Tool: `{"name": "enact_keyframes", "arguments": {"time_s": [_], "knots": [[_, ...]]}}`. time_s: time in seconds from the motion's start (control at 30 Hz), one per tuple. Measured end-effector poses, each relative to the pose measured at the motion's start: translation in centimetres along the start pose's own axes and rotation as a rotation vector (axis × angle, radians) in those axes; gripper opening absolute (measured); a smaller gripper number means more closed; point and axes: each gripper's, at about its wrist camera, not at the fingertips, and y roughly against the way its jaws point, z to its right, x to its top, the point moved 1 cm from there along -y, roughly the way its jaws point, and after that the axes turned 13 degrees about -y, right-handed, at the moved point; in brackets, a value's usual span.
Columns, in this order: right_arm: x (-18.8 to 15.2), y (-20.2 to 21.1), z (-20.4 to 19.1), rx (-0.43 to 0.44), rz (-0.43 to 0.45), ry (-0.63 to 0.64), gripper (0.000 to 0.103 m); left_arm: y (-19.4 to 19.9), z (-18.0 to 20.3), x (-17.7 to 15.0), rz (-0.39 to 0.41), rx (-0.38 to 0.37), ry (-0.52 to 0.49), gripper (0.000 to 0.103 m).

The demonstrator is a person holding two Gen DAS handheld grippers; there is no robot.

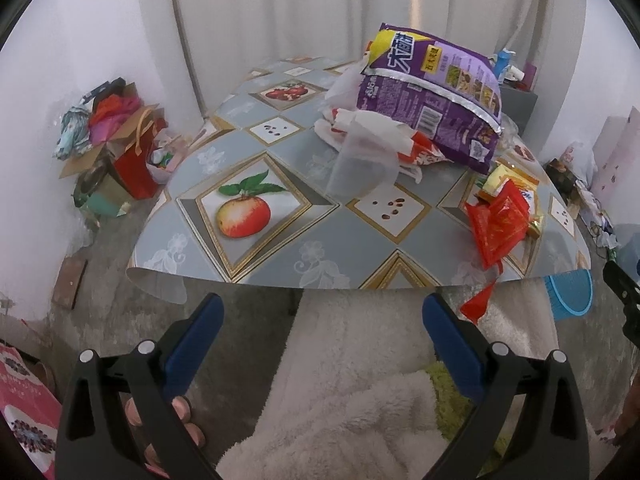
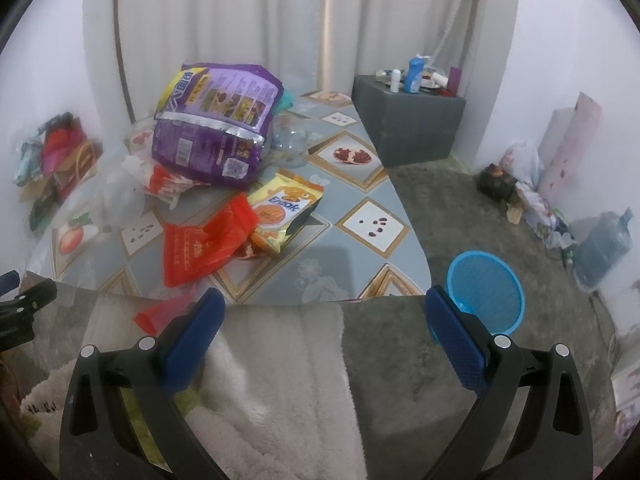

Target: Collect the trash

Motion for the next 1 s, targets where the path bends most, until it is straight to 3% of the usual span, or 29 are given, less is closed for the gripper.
{"name": "enact_keyframes", "arguments": {"time_s": [0.27,1.0], "knots": [[0.10,0.12,0.33,-0.003,0.001,-0.009,0.095,0.78,-0.01,0.64,0.038,0.016,-0.007,0.098],[-0.35,0.02,0.20,0.000,-0.010,0.002,0.095,0.22,0.50,0.71,0.011,0.013,-0.026,0.098]]}}
